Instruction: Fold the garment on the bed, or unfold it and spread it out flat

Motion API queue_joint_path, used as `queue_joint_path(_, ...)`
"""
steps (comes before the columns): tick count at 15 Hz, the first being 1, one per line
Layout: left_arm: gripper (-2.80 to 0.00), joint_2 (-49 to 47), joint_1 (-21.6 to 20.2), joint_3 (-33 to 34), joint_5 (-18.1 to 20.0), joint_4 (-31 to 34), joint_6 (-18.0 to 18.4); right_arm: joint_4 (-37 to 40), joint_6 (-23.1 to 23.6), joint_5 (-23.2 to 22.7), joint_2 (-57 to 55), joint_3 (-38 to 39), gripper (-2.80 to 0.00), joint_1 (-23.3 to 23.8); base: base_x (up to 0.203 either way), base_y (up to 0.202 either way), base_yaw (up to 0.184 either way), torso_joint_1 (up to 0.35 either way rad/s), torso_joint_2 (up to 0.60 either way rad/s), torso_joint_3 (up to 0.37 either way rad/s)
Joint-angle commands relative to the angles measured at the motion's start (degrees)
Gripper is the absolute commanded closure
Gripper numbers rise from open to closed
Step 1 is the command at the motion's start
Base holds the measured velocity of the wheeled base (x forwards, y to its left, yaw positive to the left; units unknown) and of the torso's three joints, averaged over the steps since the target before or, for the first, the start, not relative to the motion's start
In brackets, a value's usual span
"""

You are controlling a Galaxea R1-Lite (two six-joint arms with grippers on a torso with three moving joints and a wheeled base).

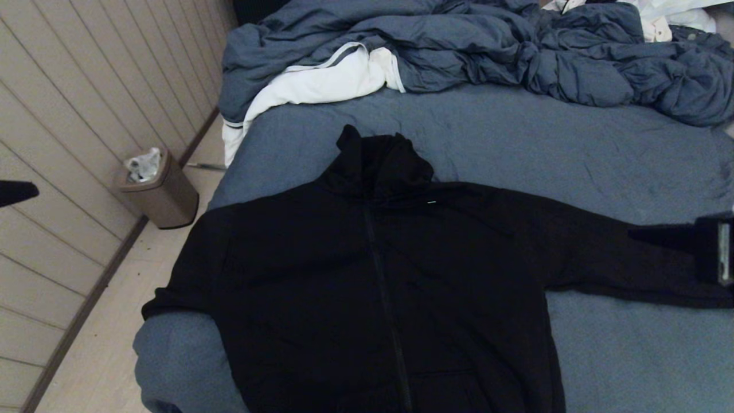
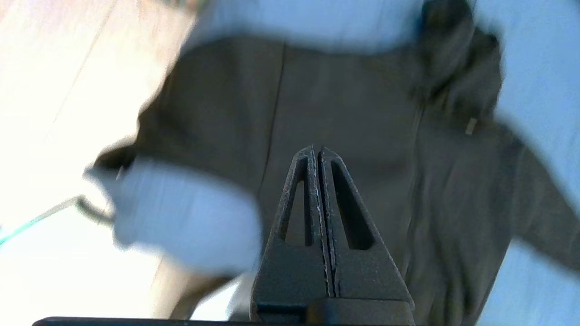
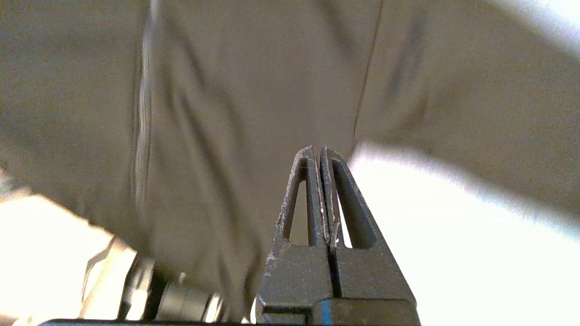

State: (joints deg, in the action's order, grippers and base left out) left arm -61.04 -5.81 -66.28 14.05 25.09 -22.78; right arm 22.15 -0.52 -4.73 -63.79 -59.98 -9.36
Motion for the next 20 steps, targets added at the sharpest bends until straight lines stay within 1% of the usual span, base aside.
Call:
queue_joint_path(1, 0.00, 6.9, 0.3, 5.7, 0.1, 1.1, 1.0, 2.0, -1.5, 0.1, 6.6, 5.0, 0.00, 0.1, 0.000, 0.000, 0.000, 0.000, 0.00, 0.000)
queue_joint_path(3, 0.00, 12.2, 0.4, 15.1, -0.3, -0.4, 5.0, 2.4, -3.1, 1.0, 13.8, 10.4, 0.00, 0.5, 0.000, 0.000, 0.000, 0.000, 0.00, 0.000)
queue_joint_path(4, 0.00, 15.5, 0.4, 19.1, -0.8, -2.2, 6.3, 2.5, -3.5, 2.1, 17.0, 13.9, 0.00, 0.8, 0.000, 0.000, 0.000, 0.000, 0.00, 0.000)
queue_joint_path(6, 0.00, 22.7, 0.4, 26.1, -2.6, -5.8, 7.8, 2.0, -3.7, 4.5, 24.2, 20.4, 0.00, 1.6, 0.000, 0.000, 0.000, 0.000, 0.00, 0.000)
queue_joint_path(8, 0.00, 29.0, 0.4, 31.6, -4.0, -7.0, 9.6, -0.9, -3.4, 5.4, 33.0, 26.4, 0.00, 1.7, 0.000, 0.000, 0.000, 0.000, 0.00, 0.000)
queue_joint_path(10, 0.00, 34.3, 0.3, 36.5, -5.2, -7.6, 12.8, -5.8, -1.1, 6.3, 41.2, 34.4, 0.00, 2.5, 0.000, 0.000, 0.000, 0.000, 0.00, 0.000)
queue_joint_path(11, 0.00, 36.8, 0.2, 39.1, -5.4, -7.8, 15.0, -7.9, 0.9, 6.8, 44.6, 37.8, 0.00, 4.8, 0.000, 0.000, 0.000, 0.000, 0.00, 0.000)
queue_joint_path(12, 0.00, 39.4, 0.0, 42.2, -5.4, -7.9, 16.7, -9.1, 2.8, 7.0, 47.3, 41.0, 0.00, 8.7, 0.000, 0.000, 0.000, 0.000, 0.00, 0.000)
queue_joint_path(13, 0.00, 41.1, -0.5, 45.2, -5.3, -8.3, 18.3, -10.0, 4.3, 7.6, 49.0, 43.8, 0.00, 10.7, 0.000, 0.000, 0.000, 0.000, 0.00, 0.000)
queue_joint_path(14, 0.00, 42.4, -1.0, 48.2, -5.2, -9.6, 19.3, -10.6, 4.8, 8.4, 50.1, 46.3, 0.00, 10.6, 0.000, 0.000, 0.000, 0.000, 0.00, 0.000)
queue_joint_path(16, 0.00, 42.8, -1.8, 54.5, -4.0, -14.3, 20.0, -11.8, 4.4, 9.0, 51.1, 50.5, 0.00, 10.2, 0.000, 0.000, 0.000, 0.000, 0.00, 0.000)
queue_joint_path(18, 0.00, 40.0, -2.0, 59.7, -1.4, -20.3, 19.5, -15.5, 3.6, 8.6, 56.4, 52.6, 0.00, 9.4, 0.000, 0.000, 0.000, 0.000, 0.00, 0.000)
queue_joint_path(19, 0.00, 38.0, -2.0, 60.5, 0.3, -21.5, 18.1, -15.8, 3.8, 7.6, 60.2, 53.4, 0.00, 9.3, 0.000, 0.000, 0.000, 0.000, 0.00, 0.000)
queue_joint_path(20, 0.00, 35.8, -2.0, 60.7, 2.1, -22.4, 16.0, -14.9, 3.7, 6.2, 62.9, 53.8, 0.00, 9.1, 0.000, 0.000, 0.000, 0.000, 0.00, 0.000)
